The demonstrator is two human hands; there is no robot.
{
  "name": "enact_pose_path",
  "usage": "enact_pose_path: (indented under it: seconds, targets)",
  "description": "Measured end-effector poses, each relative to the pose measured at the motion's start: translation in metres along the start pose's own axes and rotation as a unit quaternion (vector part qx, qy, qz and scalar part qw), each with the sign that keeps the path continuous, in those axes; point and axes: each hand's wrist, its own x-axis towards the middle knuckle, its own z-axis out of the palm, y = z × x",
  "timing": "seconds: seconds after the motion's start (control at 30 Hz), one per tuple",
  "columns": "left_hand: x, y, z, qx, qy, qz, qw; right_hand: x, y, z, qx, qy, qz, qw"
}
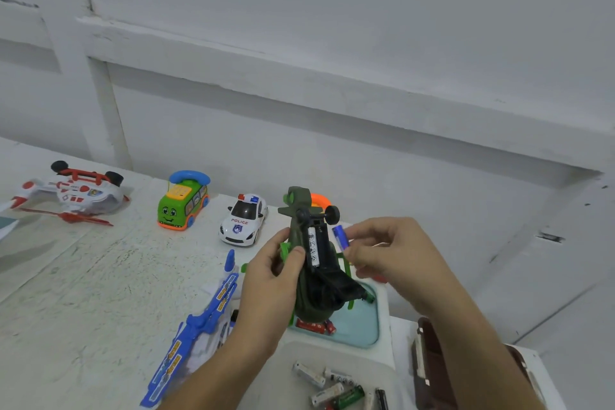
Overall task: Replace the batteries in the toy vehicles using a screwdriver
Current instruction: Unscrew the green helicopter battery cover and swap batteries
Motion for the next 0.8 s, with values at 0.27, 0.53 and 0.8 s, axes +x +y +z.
enact_pose_path:
  seconds: [0.27,0.53,0.8]
  targets:
    - [-0.008,0.002,0.012,0.013,0.016,0.019,1.000,0.007,0.001,0.018,-0.118,0.049,0.009,0.992]
    - [-0.011,0.002,0.019,-0.010,0.023,0.028,0.999,0.021,0.009,0.008,-0.056,-0.008,0.038,0.998]
    - [-0.007,-0.002,0.026,-0.022,0.021,0.013,0.999,0.032,0.020,-0.004,0.019,-0.066,0.041,0.997]
